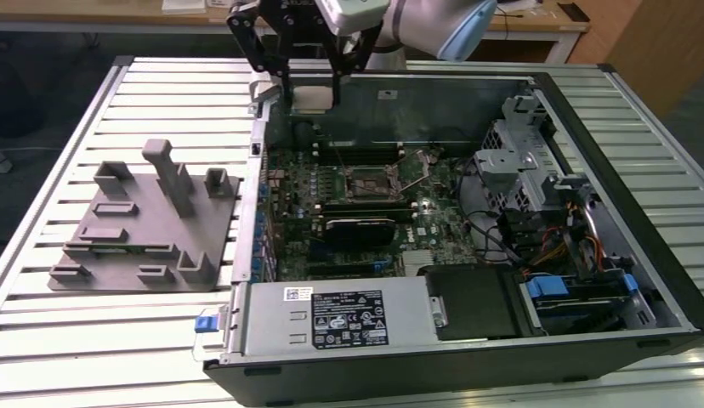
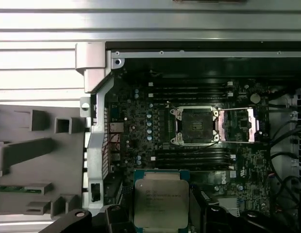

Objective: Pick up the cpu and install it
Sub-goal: 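Pick up the cpu and move it towards the insertion slot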

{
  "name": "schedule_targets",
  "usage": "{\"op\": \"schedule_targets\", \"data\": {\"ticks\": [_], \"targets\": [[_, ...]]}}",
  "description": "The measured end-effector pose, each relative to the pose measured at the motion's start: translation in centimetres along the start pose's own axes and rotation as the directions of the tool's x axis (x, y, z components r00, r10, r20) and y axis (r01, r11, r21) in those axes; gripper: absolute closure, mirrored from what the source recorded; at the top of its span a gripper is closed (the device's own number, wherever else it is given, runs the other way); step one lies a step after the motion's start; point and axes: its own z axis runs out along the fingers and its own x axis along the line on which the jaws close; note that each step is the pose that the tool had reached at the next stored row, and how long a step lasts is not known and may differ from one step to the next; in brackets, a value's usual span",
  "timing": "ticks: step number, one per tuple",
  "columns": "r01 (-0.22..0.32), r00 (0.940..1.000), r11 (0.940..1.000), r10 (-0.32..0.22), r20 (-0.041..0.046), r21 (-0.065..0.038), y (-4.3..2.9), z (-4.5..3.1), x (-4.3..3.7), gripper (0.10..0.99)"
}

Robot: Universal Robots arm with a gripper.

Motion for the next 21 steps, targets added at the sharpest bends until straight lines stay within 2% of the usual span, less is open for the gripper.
{"op": "schedule_targets", "data": {"ticks": [10,21], "targets": [[0.0,1.0,1.0,0.0,0.0,0.0,0.08,0.29,-2.14,0.545],[0.0,1.0,1.0,0.0,0.0,0.0,0.07,2.19,-3.43,0.545]]}}
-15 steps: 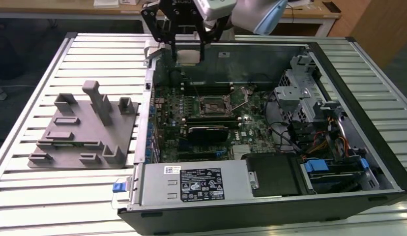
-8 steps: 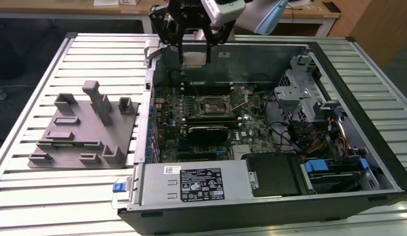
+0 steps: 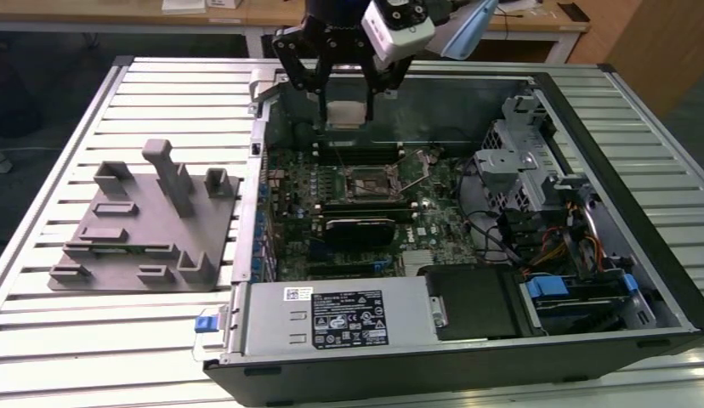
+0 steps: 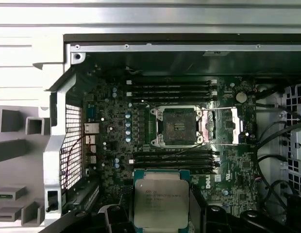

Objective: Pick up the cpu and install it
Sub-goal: 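Pick up the cpu and move it towards the insertion slot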

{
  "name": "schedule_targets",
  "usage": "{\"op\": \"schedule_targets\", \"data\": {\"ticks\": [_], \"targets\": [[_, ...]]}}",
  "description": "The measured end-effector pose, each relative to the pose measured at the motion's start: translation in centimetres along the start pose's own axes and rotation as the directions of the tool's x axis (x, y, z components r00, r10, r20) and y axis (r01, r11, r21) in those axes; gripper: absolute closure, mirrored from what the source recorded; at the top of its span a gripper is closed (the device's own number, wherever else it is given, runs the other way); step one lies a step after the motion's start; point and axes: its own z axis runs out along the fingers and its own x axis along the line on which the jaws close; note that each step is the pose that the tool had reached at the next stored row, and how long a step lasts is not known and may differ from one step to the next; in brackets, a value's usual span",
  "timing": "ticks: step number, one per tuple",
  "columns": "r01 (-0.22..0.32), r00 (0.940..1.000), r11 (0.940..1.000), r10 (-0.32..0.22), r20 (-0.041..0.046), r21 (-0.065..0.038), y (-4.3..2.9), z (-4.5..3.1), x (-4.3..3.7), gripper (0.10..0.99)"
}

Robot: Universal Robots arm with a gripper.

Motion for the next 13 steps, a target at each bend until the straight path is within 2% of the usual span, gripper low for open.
{"op": "schedule_targets", "data": {"ticks": [13], "targets": [[0.0,1.0,1.0,0.0,-0.0001,0.0,-0.02,2.27,-1.3,0.545]]}}
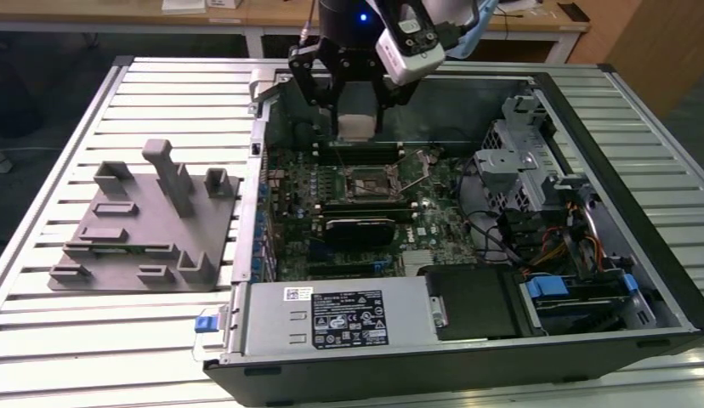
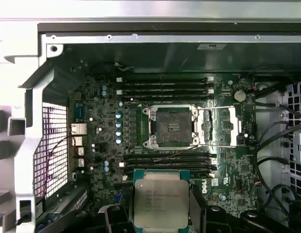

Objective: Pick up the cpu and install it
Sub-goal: 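Pick up the cpu and move it towards the insertion slot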

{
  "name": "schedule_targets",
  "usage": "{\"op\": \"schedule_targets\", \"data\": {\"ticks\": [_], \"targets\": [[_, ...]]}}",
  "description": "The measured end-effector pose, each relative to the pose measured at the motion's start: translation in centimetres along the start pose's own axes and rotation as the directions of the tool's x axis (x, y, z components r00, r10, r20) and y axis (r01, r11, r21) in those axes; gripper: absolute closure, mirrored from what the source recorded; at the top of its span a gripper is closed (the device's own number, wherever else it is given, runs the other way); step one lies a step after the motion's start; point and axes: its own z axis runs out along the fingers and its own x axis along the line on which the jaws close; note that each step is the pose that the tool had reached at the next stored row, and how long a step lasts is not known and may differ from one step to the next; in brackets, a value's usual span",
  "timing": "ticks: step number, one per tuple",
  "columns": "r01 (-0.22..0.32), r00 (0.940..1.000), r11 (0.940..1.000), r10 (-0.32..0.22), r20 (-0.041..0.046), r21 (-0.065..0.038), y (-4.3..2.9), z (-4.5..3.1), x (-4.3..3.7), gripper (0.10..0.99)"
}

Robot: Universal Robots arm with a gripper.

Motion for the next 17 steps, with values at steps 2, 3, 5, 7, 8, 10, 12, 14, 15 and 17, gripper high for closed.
{"op": "schedule_targets", "data": {"ticks": [2,3,5,7,8,10,12,14,15,17], "targets": [[0.0,1.0,1.0,0.0,-0.0002,0.0,-0.01,0.36,-0.14,0.545],[0.0,1.0,1.0,0.0,-0.0003,0.0,-0.01,0.55,-0.21,0.545],[0.0,1.0,1.0,0.0,-0.001,0.0,-0.01,0.91,-0.38,0.545],[0.0,1.0,1.0,0.0,-0.0018,0.0,0.0,1.28,-0.58,0.545],[0.0,1.0,1.0,0.0,-0.0022,0.0,0.0,1.48,-0.7,0.545],[0.0,1.0,1.0,0.0,-0.0031,0.0,-0.01,1.85,-0.92,0.545],[0.0,1.0,1.0,0.0,-0.0041,0.0,-0.01,2.22,-1.17,0.545],[0.0,1.0,1.0,0.0,-0.0055,0.0,-0.01,2.6,-1.46,0.545],[0.0,1.0,1.0,0.0,-0.0063,0.0,-0.01,2.78,-1.6,0.545],[0.0,1.0,1.0,0.0,-0.0079,0.0,-0.01,3.15,-1.88,0.545]]}}
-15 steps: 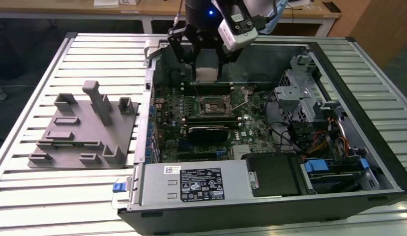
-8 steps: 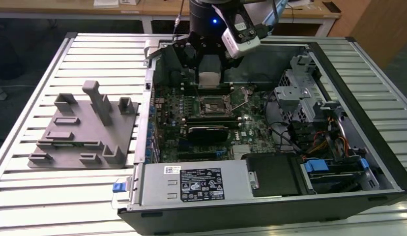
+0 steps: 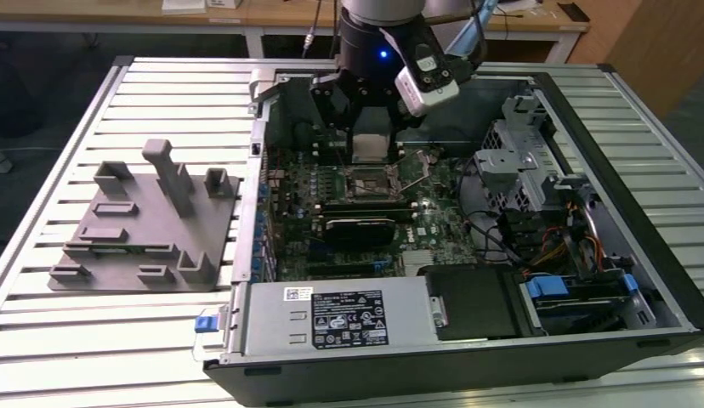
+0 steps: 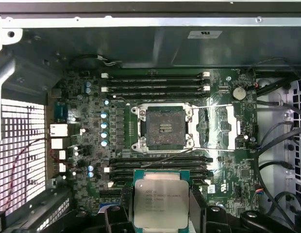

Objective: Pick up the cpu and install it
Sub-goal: 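Pick up the cpu and move it towards the insertion slot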

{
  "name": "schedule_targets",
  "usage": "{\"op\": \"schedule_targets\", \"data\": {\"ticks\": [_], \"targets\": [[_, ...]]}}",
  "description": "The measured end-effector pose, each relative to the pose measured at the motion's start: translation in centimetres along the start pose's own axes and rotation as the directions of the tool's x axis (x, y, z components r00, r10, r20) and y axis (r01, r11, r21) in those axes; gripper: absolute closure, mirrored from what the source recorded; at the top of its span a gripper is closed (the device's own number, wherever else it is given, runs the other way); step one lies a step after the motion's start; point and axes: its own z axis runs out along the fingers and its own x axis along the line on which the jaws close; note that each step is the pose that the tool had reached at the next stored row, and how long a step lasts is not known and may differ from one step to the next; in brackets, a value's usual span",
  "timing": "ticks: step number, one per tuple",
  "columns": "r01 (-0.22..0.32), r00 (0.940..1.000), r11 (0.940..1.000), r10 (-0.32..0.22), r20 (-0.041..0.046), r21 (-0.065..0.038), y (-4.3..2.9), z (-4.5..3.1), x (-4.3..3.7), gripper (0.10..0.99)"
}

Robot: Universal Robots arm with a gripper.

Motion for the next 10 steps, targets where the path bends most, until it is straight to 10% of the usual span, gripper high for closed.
{"op": "schedule_targets", "data": {"ticks": [10], "targets": [[0.0,1.0,1.0,0.0,-0.0099,0.0,0.07,1.78,-1.28,0.545]]}}
